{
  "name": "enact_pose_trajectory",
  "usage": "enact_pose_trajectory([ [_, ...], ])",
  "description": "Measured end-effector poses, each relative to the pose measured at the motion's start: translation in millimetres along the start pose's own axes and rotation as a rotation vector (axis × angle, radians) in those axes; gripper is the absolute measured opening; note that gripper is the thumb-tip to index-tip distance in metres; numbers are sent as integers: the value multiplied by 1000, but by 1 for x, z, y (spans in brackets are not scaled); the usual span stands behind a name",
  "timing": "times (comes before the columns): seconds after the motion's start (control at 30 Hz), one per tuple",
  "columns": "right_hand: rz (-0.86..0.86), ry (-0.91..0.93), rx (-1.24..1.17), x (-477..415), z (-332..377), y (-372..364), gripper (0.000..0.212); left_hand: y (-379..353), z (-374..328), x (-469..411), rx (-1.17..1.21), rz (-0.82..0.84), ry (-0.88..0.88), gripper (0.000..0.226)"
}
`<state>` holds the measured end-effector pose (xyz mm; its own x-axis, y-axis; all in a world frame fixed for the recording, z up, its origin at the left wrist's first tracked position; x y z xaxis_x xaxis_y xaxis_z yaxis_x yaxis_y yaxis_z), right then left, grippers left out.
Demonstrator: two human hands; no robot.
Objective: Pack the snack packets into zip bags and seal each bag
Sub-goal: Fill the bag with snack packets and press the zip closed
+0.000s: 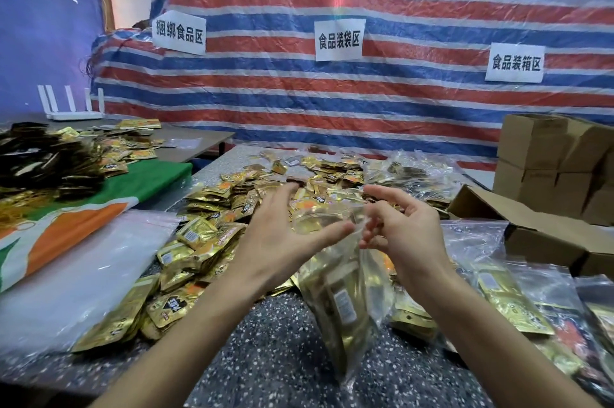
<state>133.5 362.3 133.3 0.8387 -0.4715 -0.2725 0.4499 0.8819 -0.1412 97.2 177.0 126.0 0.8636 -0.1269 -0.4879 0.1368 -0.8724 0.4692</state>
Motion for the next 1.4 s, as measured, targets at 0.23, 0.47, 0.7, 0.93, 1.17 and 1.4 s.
enact_pose_trajectory([
  [0.23,35,-28,-114,-13,-5,-10,13,-24,37,-10,554,184,243,48],
  [0.47,128,272,485,-59,13,10,55,-35,20,-50,608,468,55,33],
  [0.7,722,-50,321,-89,-24,-3,55,-50,20,-83,539,725,-66,31],
  [0.93,684,-13,266,-114,-30,-10,27,-42,50,-115,187,575,122,49],
  [1.17,521,154,297,-121,-23,-16,37,-23,45,-123,138,532,20,35],
  [1.4,786,47,307,-111,-16,3,49,-30,31,-126,212,539,-85,22],
])
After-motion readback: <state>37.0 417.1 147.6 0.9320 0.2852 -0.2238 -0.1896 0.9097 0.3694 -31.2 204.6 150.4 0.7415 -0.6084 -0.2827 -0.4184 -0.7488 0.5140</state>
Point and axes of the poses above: each hand's wrist, its own x-axis away from the middle knuckle, its own y-axis out of the back of the hand, z = x × y, the point moved 6 cm from there along -x, towards the middle knuckle, and after that the axes turned 8 degrees about -z, right-handed, at the moved point
